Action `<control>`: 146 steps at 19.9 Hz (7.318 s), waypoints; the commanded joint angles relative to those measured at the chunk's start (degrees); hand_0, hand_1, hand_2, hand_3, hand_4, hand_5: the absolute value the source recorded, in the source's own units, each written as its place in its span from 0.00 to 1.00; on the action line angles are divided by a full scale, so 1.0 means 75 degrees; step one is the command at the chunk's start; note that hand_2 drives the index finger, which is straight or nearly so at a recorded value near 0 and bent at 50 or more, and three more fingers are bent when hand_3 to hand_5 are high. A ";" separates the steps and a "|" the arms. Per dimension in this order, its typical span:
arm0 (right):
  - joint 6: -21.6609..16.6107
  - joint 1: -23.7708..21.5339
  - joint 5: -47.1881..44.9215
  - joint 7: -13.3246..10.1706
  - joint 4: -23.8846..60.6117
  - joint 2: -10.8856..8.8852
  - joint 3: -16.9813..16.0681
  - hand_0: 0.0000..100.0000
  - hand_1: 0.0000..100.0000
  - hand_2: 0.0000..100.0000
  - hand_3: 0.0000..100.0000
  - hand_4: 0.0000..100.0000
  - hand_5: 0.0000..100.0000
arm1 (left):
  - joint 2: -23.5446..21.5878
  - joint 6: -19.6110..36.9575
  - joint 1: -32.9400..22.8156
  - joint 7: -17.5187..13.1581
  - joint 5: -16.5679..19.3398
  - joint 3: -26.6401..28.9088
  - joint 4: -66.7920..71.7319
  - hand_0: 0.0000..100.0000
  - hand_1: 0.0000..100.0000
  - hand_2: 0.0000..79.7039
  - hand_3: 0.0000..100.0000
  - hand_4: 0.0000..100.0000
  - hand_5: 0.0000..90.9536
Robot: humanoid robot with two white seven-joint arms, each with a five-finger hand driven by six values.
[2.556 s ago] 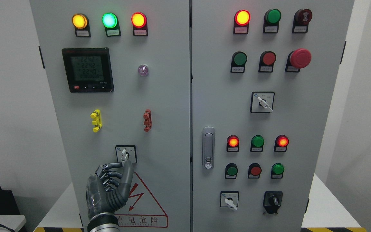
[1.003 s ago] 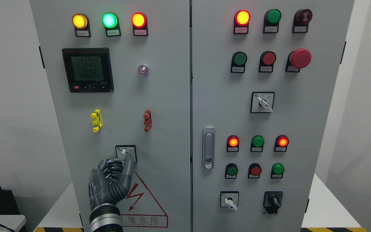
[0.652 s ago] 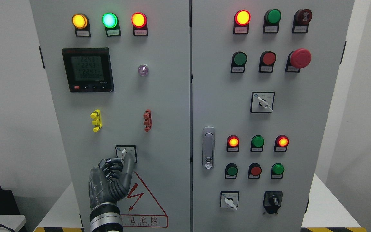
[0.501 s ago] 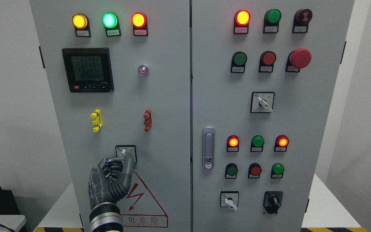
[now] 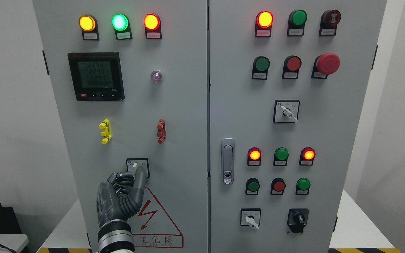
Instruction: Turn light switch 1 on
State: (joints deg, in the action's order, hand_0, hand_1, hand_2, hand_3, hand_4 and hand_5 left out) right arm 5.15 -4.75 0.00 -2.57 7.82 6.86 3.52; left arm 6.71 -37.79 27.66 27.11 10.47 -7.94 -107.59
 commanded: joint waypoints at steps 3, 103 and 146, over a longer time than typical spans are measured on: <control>0.0005 0.0000 -0.0129 0.0003 0.0000 0.0000 0.0000 0.12 0.39 0.00 0.00 0.00 0.00 | 0.0008 0.0000 0.0039 -0.0005 0.0010 -0.0008 0.0002 0.30 0.45 0.58 0.72 0.83 0.94; 0.0005 0.0000 -0.0141 0.0003 0.0000 0.0000 0.0000 0.12 0.39 0.00 0.00 0.00 0.00 | 0.0019 -0.0199 -0.0008 -0.0110 -0.0025 0.0086 -0.0045 0.25 0.12 0.63 0.77 0.86 0.94; 0.0005 0.0000 -0.0129 0.0003 0.0000 0.0000 0.0000 0.12 0.39 0.00 0.00 0.00 0.00 | -0.0262 0.6864 -0.4811 -0.3098 -0.0271 0.5227 0.1217 0.22 0.07 0.65 0.81 0.84 0.69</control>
State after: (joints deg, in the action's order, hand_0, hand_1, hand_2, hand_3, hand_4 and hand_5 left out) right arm 5.15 -4.75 0.00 -2.57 7.82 6.86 3.52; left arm 5.92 6.46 0.23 5.56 9.52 8.68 -108.63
